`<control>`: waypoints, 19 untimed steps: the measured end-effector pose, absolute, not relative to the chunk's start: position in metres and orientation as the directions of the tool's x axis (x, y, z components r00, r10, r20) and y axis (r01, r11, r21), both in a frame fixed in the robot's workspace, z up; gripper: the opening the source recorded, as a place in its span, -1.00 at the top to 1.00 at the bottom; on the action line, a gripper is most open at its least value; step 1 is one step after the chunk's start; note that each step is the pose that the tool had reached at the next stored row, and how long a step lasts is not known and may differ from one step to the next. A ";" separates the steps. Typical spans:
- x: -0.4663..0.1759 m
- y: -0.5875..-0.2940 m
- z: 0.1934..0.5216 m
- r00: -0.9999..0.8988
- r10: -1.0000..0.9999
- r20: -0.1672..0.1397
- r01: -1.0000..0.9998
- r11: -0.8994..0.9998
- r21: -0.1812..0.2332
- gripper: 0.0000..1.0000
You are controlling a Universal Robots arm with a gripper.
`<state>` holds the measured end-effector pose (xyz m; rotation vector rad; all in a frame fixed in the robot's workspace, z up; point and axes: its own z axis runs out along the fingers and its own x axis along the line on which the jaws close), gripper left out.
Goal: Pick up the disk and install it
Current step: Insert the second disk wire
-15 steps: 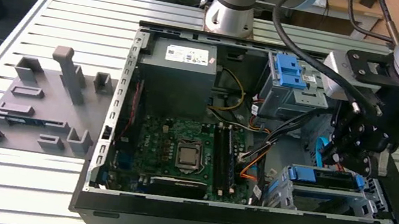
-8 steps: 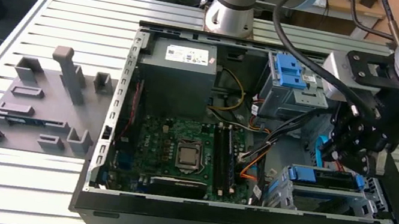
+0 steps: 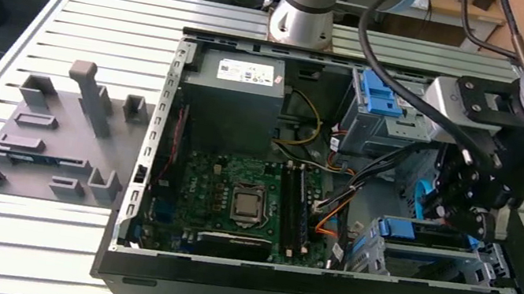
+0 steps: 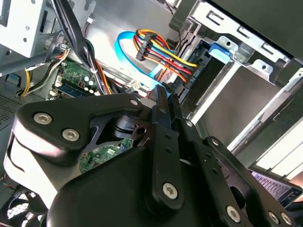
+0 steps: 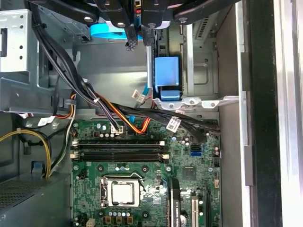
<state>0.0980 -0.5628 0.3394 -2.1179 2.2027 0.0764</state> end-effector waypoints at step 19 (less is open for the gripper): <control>0.098 -0.573 0.336 -0.038 -0.995 -0.096 -0.999 0.040 -0.024 0.69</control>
